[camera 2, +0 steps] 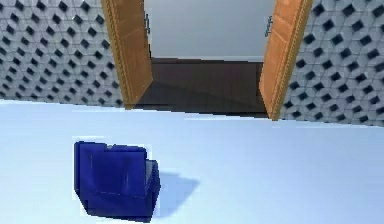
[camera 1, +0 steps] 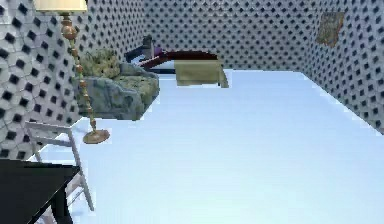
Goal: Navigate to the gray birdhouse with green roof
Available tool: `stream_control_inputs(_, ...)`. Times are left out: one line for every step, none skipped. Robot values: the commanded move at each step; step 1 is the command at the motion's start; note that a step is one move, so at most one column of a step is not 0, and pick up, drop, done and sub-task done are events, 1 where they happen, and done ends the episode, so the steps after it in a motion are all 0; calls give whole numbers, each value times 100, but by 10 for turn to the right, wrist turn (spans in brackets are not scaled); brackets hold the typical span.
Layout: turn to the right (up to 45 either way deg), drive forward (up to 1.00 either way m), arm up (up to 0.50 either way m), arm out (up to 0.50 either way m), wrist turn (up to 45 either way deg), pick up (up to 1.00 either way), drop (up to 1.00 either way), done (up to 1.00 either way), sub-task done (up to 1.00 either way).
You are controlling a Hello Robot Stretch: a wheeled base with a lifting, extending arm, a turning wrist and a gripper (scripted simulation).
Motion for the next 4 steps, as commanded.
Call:
stream_control_inputs(0,100,0,0,0,0,0,0,0)
stream_control_inputs(0,100,0,0,0,0,0,0,0)
stream_control_inputs(30,0,0,0,0,0,0,0,0)
stream_control_inputs(0,100,0,0,0,0,0,0,0)
